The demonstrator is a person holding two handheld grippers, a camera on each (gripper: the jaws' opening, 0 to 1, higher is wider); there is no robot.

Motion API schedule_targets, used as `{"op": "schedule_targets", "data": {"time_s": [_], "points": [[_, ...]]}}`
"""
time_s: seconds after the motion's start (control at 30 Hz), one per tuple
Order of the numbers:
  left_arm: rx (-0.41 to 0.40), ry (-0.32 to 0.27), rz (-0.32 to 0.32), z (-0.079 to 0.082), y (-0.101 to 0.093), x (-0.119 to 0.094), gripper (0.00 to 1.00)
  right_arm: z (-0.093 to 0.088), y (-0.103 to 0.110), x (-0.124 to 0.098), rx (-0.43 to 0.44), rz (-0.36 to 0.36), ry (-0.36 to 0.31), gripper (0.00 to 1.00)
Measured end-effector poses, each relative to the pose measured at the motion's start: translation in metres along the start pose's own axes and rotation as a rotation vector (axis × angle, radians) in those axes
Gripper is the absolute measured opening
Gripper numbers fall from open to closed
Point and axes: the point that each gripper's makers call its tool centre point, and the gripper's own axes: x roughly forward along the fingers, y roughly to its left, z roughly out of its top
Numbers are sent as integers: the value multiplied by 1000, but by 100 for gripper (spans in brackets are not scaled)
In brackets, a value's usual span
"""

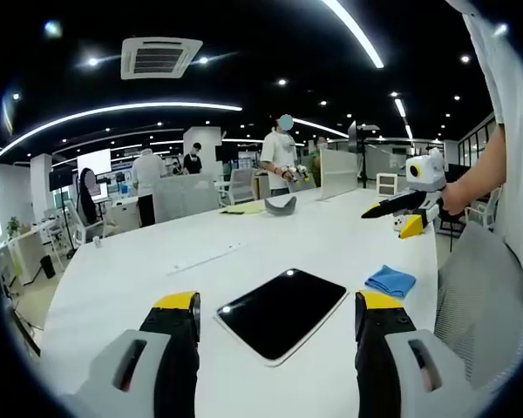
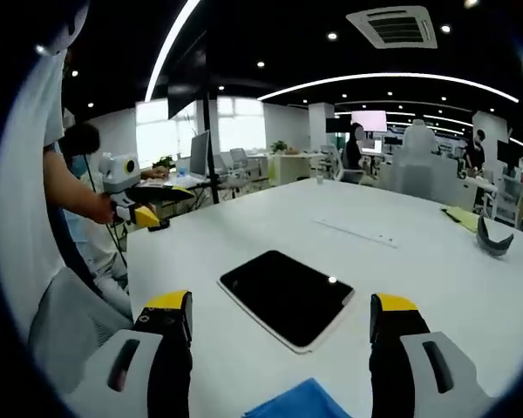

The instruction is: Wipe the mirror surface with the cleaning cloth until all visible marks leave the cleaned area.

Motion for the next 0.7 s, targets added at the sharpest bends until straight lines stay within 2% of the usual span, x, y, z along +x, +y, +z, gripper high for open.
{"op": "schedule_targets", "data": {"time_s": [0.07, 0.47, 0.7], "points": [[2, 0, 0, 1, 0, -1, 73, 3, 0, -1, 2, -1, -10, 87], [1, 0, 2, 4, 1, -1, 76, 13, -2, 0, -3, 6, -47, 87], [2, -2, 4, 5, 2, -1, 77, 12, -3, 1, 15, 3, -48, 92]]}}
